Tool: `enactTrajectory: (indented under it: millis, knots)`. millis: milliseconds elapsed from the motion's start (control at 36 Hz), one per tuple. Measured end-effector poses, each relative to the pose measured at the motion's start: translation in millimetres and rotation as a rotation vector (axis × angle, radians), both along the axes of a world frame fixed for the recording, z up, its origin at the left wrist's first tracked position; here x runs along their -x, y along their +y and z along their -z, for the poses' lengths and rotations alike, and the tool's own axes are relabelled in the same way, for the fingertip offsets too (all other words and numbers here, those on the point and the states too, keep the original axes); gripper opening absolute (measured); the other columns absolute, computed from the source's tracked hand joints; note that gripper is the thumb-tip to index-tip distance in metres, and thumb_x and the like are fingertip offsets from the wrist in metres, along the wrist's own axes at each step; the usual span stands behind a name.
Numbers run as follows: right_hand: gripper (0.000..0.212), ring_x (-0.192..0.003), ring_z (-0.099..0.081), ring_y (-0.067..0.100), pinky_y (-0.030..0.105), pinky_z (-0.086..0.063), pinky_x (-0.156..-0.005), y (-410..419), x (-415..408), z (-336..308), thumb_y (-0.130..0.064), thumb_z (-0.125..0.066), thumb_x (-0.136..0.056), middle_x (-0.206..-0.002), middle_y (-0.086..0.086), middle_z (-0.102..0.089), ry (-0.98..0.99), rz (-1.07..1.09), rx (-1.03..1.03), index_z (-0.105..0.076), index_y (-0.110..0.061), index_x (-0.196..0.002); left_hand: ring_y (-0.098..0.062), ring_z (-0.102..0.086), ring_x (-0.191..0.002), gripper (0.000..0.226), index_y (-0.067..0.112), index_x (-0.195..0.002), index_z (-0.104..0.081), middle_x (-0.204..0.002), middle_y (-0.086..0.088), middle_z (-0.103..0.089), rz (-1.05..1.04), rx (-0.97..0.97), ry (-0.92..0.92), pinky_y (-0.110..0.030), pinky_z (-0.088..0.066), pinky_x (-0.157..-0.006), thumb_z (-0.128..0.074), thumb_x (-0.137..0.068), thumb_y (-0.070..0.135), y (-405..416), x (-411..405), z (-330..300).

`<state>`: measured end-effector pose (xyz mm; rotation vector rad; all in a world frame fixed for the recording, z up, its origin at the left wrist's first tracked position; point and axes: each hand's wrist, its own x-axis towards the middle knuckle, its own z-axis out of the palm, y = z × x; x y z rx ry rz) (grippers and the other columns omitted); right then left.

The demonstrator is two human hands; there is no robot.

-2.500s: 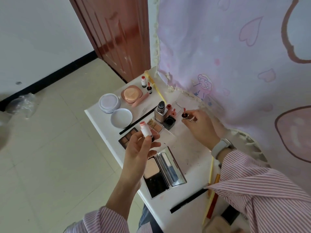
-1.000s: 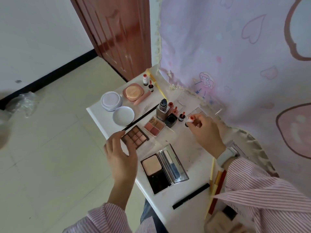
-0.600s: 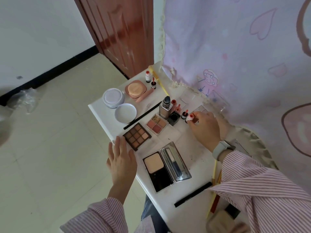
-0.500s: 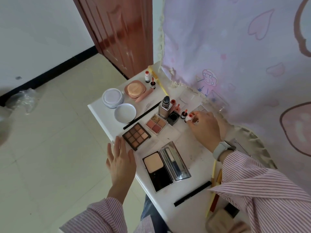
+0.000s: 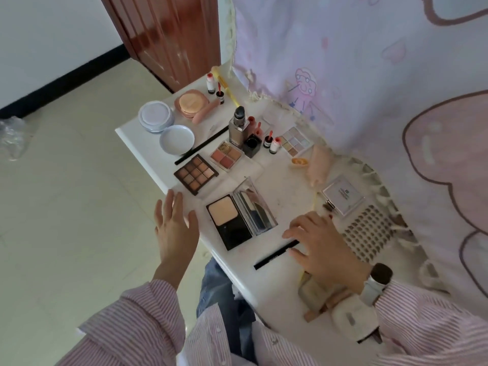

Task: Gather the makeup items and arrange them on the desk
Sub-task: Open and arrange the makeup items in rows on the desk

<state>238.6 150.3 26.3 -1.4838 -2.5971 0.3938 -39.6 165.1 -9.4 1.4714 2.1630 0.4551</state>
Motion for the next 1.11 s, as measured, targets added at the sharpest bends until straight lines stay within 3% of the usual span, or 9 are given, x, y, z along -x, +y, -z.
enactTrajectory:
  millis: [139, 306, 389, 472, 556, 722, 833, 972, 1111]
  knots:
    - [0.026, -0.082, -0.053, 0.020, 0.035, -0.045, -0.064, -9.8, 10.5, 10.6, -0.023, -0.079, -0.061, -0.086, -0.003, -0.060, -0.149, -0.077, 0.018, -0.063, -0.022, -0.082, -0.037, -0.026, -0.136, 0.046, 0.001, -0.133, -0.046, -0.144, -0.014, -0.040, 0.001, -0.096, -0.030, -0.050, -0.028, -0.108, -0.056, -0.089, 0.006, -26.2, -3.6, 2.9]
    - [0.008, -0.084, -0.049, 0.017, 0.031, -0.031, -0.074, -14.0, 16.5, 1.4, -0.025, -0.060, -0.077, -0.084, -0.005, -0.060, -0.117, -0.103, -0.058, -0.059, -0.021, -0.084, -0.038, -0.043, -0.123, 0.036, 0.000, -0.121, -0.055, -0.132, -0.022, -0.047, 0.014, -0.162, -0.088, -0.046, -0.038, -0.102, -0.060, -0.085, 0.001, -55.0, -11.4, -13.9]
    - [0.015, -0.081, -0.052, 0.014, 0.028, -0.034, -0.078, -23.5, 29.1, -28.9, -0.030, -0.043, -0.087, -0.084, -0.009, -0.058, -0.087, -0.107, 0.096, -0.056, -0.023, -0.093, -0.016, -0.055, -0.102, 0.027, 0.007, -0.115, -0.062, -0.120, -0.010, -0.058, 0.123, -0.236, -0.159, -0.020, -0.039, -0.088, -0.059, -0.088, 0.008, -69.7, -19.0, -44.5]
    - [0.020, -0.075, -0.050, 0.010, 0.015, -0.032, -0.071, -37.0, 43.2, -58.1, -0.029, -0.042, -0.097, -0.091, -0.011, -0.051, 0.003, -0.093, 0.302, -0.051, -0.021, -0.112, 0.002, -0.053, -0.088, 0.032, 0.021, -0.122, -0.057, -0.105, 0.010, -0.060, 0.384, -0.195, -0.265, -0.014, -0.042, -0.080, -0.056, -0.091, 0.027, -87.9, -25.4, -75.6]
    - [0.019, -0.070, -0.053, 0.007, 0.015, -0.043, -0.064, -49.2, 63.9, -83.5, -0.027, -0.047, -0.095, -0.088, -0.010, -0.056, 0.205, -0.034, 0.392, -0.055, -0.019, -0.110, 0.002, -0.050, -0.072, 0.029, 0.025, -0.119, -0.059, -0.092, 0.016, -0.057, 0.538, -0.140, -0.222, -0.007, -0.038, -0.068, -0.051, -0.092, 0.034, -100.6, -21.0, -94.3]
    - [0.012, -0.058, -0.050, 0.007, 0.015, -0.042, -0.054, -72.7, 93.5, -126.7, -0.017, -0.054, -0.091, -0.070, -0.004, -0.059, 0.535, 0.205, 0.579, -0.059, -0.027, -0.087, -0.006, -0.045, -0.056, 0.014, 0.016, -0.092, -0.064, -0.066, 0.016, -0.048, 0.466, -0.287, -0.191, -0.016, -0.031, -0.054, -0.052, -0.094, 0.023, -126.0, 14.5, -123.7]
    - [0.012, -0.051, -0.042, 0.010, 0.015, -0.036, -0.047, -97.1, 112.1, -151.0, -0.009, -0.054, -0.090, -0.057, -0.002, -0.054, 0.912, 0.417, 0.659, -0.059, -0.012, -0.079, -0.007, -0.045, -0.056, 0.019, 0.018, -0.088, -0.064, -0.063, 0.016, -0.047, 0.442, -0.354, -0.162, -0.019, -0.034, -0.054, -0.049, -0.092, 0.030, -150.6, 37.2, -142.1]
    - [0.015, -0.052, -0.046, 0.003, 0.019, -0.041, -0.058, -131.3, 147.0, -162.3, -0.012, -0.057, -0.088, -0.054, -0.006, -0.054, 0.865, 0.432, 0.481, -0.058, -0.017, -0.075, -0.021, -0.053, -0.068, 0.038, 0.019, -0.095, -0.056, -0.077, 0.007, -0.052, 0.541, -0.346, -0.068, -0.029, -0.036, -0.059, -0.027, -0.096, 0.043, -172.6, 26.0, -170.1]
    - [0.015, -0.051, -0.045, -0.002, 0.009, -0.036, -0.054, -142.7, 147.4, -178.7, -0.011, -0.055, -0.091, -0.052, -0.015, -0.051, 0.782, 0.411, 0.329, -0.056, -0.014, -0.076, -0.026, -0.046, -0.055, 0.060, 0.020, -0.084, -0.050, -0.053, 0.004, -0.040, 0.504, -0.335, -0.122, -0.034, -0.038, -0.055, -0.006, -0.078, 0.059, -183.4, 20.2, -177.2]
